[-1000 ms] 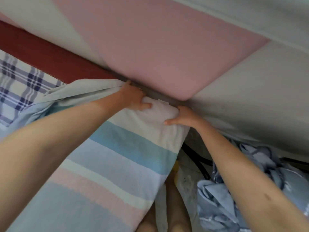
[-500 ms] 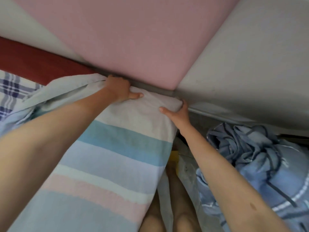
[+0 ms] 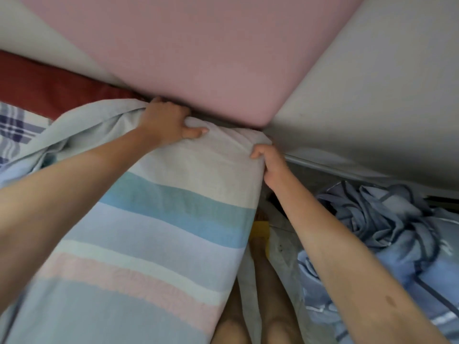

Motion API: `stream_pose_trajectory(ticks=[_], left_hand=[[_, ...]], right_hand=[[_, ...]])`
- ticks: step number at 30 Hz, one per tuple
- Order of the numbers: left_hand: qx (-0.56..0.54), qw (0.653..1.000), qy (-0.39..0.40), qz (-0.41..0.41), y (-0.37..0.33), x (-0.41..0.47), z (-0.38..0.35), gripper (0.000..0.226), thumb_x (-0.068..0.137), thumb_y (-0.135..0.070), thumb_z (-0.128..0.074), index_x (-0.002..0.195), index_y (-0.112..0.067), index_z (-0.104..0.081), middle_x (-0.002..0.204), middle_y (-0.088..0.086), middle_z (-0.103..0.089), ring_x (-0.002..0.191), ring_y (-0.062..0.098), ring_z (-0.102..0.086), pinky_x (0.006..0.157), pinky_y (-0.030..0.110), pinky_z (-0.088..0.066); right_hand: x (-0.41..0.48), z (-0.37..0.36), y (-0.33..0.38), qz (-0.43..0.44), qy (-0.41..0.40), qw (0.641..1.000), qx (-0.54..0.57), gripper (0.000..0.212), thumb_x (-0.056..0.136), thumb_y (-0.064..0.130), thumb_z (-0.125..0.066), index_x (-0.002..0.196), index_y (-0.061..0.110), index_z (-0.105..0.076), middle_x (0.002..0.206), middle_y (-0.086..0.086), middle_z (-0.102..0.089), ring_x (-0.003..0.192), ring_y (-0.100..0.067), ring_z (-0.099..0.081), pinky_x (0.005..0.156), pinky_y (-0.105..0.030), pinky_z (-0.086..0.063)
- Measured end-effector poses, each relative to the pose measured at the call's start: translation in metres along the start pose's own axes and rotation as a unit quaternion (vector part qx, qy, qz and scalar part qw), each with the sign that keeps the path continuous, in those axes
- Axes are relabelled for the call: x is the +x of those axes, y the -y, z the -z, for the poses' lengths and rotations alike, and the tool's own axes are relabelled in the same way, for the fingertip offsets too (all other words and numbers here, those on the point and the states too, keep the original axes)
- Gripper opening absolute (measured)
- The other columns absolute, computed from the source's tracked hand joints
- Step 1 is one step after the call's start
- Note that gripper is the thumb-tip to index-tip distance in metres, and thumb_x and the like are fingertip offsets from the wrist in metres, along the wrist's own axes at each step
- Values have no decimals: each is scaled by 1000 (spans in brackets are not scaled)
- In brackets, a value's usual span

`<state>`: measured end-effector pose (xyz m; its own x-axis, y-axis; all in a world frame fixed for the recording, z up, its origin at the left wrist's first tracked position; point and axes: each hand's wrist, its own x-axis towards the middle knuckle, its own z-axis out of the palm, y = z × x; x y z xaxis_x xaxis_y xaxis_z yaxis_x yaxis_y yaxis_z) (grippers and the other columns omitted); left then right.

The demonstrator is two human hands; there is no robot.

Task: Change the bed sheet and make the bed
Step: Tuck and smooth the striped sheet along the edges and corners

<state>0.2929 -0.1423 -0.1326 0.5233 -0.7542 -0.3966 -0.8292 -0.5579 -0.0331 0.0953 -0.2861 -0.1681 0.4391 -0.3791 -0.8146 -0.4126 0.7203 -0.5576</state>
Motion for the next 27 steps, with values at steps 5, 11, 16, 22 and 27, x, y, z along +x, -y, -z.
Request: stream_pose_trajectory(ticks=[5,11,16,22,27], left_hand=[[1,999,32,20,-16,15,-14,67,80,-70,-48,104,-11,-66,108,18,-66,105,32,-59,96,37,-33],[11,1000,-23,-6,-18,-4,-17,76,83,-66,-23,107,-6,-61,108,19,-65,106,32,-56,99,39,-30],[1,1000,-4,-21,-1,-25,-23,91,73,-68,-10,123,-7,-55,119,18,-61,113,32,-54,104,40,-25],[40,999,27,4,9,-14,-16,94,70,-80,-9,106,-10,-61,108,15,-65,107,29,-56,100,39,-28],[78,997,3,1,14,-24,-12,95,70,-80,-4,91,-13,-68,92,12,-69,98,27,-61,99,39,-29]], right_hand=[[14,-3,-4,31,-98,995,-4,43,34,4,-42,74,14,-56,71,-1,-53,64,-16,-48,44,-15,-32],[8,-2,0,242,-241,899,-274,25,70,8,-48,88,0,-63,98,-16,-62,89,-29,-58,79,-29,-45],[-9,4,-10,386,23,687,-615,50,88,41,-38,131,19,-52,130,-3,-56,120,-22,-49,99,-33,-29],[7,-3,26,192,105,697,-683,74,74,71,-61,129,23,-50,136,-2,-48,125,-22,-44,101,-43,-38],[5,-8,27,139,110,769,-614,89,46,83,-68,109,21,-61,114,2,-64,104,-18,-61,88,-32,-50]])
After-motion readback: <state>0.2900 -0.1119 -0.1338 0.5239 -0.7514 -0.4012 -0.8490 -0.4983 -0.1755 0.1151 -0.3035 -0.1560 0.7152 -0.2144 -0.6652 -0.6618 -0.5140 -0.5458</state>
